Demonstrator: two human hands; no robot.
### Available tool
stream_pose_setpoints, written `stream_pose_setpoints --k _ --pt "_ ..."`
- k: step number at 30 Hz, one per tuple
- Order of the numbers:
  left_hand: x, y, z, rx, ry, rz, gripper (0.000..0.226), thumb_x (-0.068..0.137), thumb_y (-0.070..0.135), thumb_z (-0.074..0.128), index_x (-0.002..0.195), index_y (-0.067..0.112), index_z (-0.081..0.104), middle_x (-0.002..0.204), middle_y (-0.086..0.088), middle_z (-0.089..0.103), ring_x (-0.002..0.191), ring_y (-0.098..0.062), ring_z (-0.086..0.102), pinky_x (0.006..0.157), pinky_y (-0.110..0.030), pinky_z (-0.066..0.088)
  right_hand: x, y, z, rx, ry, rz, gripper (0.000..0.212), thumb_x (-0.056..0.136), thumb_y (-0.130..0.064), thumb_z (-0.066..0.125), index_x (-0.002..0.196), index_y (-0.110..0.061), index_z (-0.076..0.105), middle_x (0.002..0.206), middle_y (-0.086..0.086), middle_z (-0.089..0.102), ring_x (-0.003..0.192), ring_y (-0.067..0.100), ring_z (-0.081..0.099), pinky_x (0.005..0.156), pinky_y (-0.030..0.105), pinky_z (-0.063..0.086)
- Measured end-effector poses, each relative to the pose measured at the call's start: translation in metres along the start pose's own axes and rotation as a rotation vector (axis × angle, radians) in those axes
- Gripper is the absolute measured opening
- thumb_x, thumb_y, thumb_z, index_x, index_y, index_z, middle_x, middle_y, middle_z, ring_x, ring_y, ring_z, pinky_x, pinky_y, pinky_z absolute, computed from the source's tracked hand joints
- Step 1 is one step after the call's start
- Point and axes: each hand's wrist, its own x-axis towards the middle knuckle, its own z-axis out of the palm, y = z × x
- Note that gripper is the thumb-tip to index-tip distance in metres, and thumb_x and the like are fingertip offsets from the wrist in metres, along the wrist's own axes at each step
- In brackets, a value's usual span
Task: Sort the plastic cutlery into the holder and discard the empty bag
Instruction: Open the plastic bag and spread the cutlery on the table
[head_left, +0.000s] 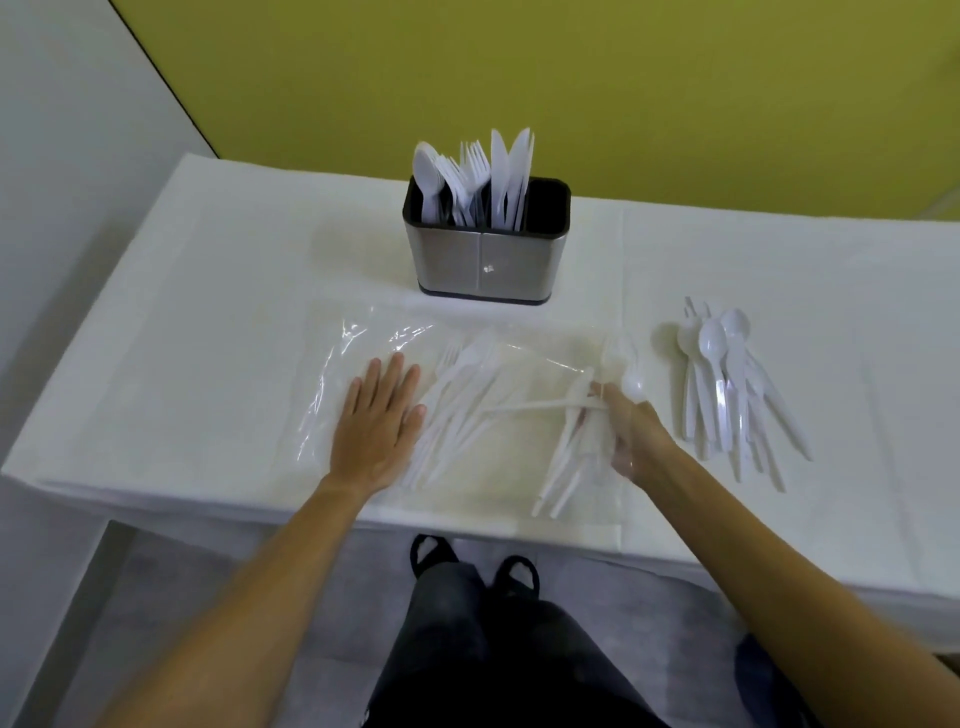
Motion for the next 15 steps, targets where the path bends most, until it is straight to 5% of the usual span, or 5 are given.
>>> stream_pose_setpoints --k 4,9,15 --pt "0.001 0.000 0.001 0.014 0.026 -0.019 0.062 0.095 0.047 0.007 0.151 0.022 0.017 0.160 0.003 0.007 0.148 -0.021 0.003 0.118 -0.036 0.000 -0.001 -0.003 -0.019 0.140 0.013 0.045 0.017 0.093 -0.024 0.059 0.084 -0.010 0.064 0.062 -0.001 0.066 0.056 0.010 0.064 0.054 0.023 0.054" --pt "0.002 0.000 0.001 0.006 0.033 -0.017 0.064 0.094 0.048 0.006 0.151 0.022 0.018 0.160 0.003 0.006 0.148 -0.021 0.003 0.118 -0.037 0.001 -0.005 -0.002 -0.036 0.216 0.011 -0.034 0.026 0.093 -0.017 0.057 0.118 -0.009 0.058 0.097 0.005 0.066 0.083 0.016 0.066 0.062 0.025 0.057" --pt "0.002 0.000 0.001 0.019 0.023 -0.017 0.065 0.093 0.050 0.003 0.152 0.024 0.015 0.160 0.003 0.004 0.148 -0.020 0.001 0.118 -0.037 0.000 -0.006 -0.027 -0.067 0.195 0.143 -0.218 0.012 0.095 -0.010 0.052 0.106 -0.013 0.057 0.094 0.001 0.062 0.083 0.013 0.063 0.071 0.027 0.056"
